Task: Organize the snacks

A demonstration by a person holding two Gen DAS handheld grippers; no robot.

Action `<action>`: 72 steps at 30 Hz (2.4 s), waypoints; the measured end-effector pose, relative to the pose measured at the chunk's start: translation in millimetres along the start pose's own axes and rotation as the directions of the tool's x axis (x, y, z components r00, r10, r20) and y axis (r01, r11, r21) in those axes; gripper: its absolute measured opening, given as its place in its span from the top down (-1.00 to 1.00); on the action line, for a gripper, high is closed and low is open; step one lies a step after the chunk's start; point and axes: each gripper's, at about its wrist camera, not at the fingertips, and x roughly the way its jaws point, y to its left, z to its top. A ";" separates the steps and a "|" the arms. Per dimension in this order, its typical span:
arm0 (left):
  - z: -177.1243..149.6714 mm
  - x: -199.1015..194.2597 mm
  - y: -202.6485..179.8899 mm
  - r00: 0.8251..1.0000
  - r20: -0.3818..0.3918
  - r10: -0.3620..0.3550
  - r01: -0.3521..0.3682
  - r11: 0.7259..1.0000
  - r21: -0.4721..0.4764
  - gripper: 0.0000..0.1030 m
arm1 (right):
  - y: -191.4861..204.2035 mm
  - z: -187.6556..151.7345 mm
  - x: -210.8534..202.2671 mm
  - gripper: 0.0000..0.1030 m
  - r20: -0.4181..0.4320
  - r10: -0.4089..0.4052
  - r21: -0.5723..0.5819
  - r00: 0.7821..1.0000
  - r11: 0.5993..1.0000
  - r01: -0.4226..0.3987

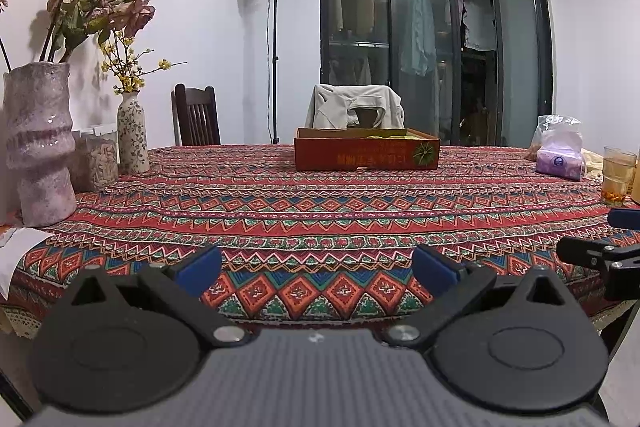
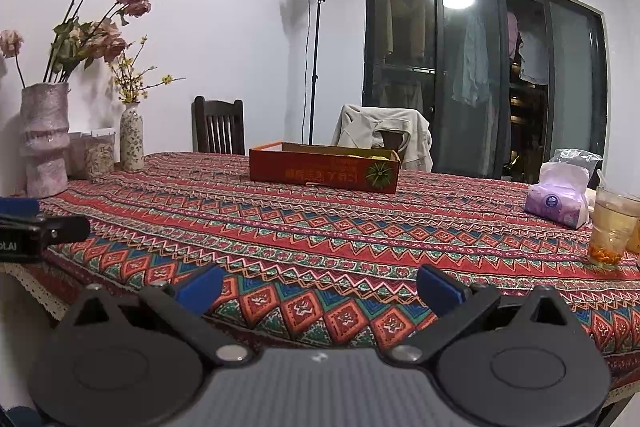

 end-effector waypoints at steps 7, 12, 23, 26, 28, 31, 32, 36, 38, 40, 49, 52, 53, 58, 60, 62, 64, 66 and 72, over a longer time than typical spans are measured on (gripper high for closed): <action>1.0 0.6 2.1 1.000 -0.004 -0.006 0.006 1.000 -0.011 -1.00 | -1.0 1.0 -0.4 -1.00 0.000 0.004 0.009 1.000 1.000 -0.004; 1.2 -0.4 1.1 1.000 0.000 -0.010 0.010 1.000 -0.005 -1.00 | -1.2 2.6 -0.2 -1.00 0.000 0.006 0.012 1.000 1.000 -0.006; -0.1 -0.8 -0.3 1.000 -0.004 -0.021 0.021 1.000 0.000 -1.00 | -1.1 2.2 -1.6 -1.00 0.005 0.008 0.010 1.000 1.000 -0.008; -0.6 -0.7 -0.8 1.000 -0.004 -0.023 0.023 1.000 0.001 -1.00 | -1.6 2.4 -1.1 -1.00 0.003 0.007 0.011 1.000 1.000 -0.007; -0.1 -0.6 -0.6 1.000 -0.007 -0.023 0.023 1.000 0.001 -1.00 | -1.6 2.6 -1.0 -1.00 0.003 0.006 0.011 1.000 1.000 -0.006; 0.1 -1.0 0.0 1.000 -0.005 -0.025 0.025 1.000 0.002 -1.00 | -1.7 2.6 -1.1 -1.00 0.003 0.006 0.011 1.000 1.000 -0.007; 0.4 -1.3 0.0 1.000 -0.003 -0.026 0.026 1.000 0.003 -1.00 | -1.7 2.4 -1.0 -1.00 0.004 0.006 0.011 1.000 1.000 -0.006; 0.4 -1.5 0.1 1.000 -0.001 -0.028 0.028 1.000 0.005 -1.00 | -2.2 2.1 -0.4 -1.00 -0.001 0.008 0.012 1.000 1.000 -0.008; 0.3 -1.4 -0.1 1.000 -0.001 -0.028 0.028 1.000 0.005 -1.00 | -2.6 1.2 -0.4 -1.00 -0.002 0.010 0.014 1.000 1.000 -0.010; 0.4 -1.5 -0.2 1.000 -0.001 -0.027 0.027 1.000 0.005 -1.00 | -2.8 0.8 -0.2 -1.00 -0.002 0.010 0.012 1.000 1.000 -0.010; 0.1 -1.5 -0.5 1.000 0.000 -0.027 0.027 1.000 0.005 -1.00 | -2.0 -1.2 1.3 -1.00 -0.013 0.009 0.008 1.000 1.000 -0.009; 0.0 -1.6 -0.7 1.000 0.001 -0.027 0.027 1.000 0.006 -1.00 | -1.8 -1.1 1.9 -1.00 -0.018 0.009 0.005 1.000 1.000 -0.009; 0.0 -1.6 -0.7 1.000 0.001 -0.027 0.027 1.000 0.005 -1.00 | -1.7 -1.3 1.8 -1.00 -0.018 0.010 0.005 1.000 1.000 -0.010; 0.2 -1.6 -0.4 1.000 -0.001 -0.030 0.030 1.000 0.003 -1.00 | -2.1 -1.8 0.9 -1.00 -0.016 0.010 0.004 1.000 1.000 -0.010; 0.5 -1.8 0.0 0.999 0.000 -0.033 0.033 0.999 0.004 -1.00 | -2.1 -1.4 0.9 -1.00 -0.016 0.009 0.004 1.000 1.000 -0.009; 1.2 -1.5 0.4 0.999 -0.004 -0.038 0.038 0.999 0.001 -1.00 | -2.3 -1.5 0.9 -1.00 -0.016 0.010 0.004 1.000 1.000 -0.010; 1.7 -1.4 0.6 0.999 -0.007 -0.042 0.042 0.999 0.002 -1.00 | -2.2 -1.4 0.9 -1.00 -0.016 0.010 0.004 1.000 1.000 -0.010; 1.6 -1.5 0.2 0.999 -0.004 -0.041 0.042 0.999 0.004 -1.00 | -2.2 -1.5 0.9 -1.00 -0.016 0.010 0.004 1.000 1.000 -0.010; 1.5 -1.2 0.4 0.999 -0.003 -0.053 0.053 0.999 0.001 -1.00 | -2.3 -1.5 0.9 -1.00 -0.015 0.010 0.004 1.000 1.000 -0.010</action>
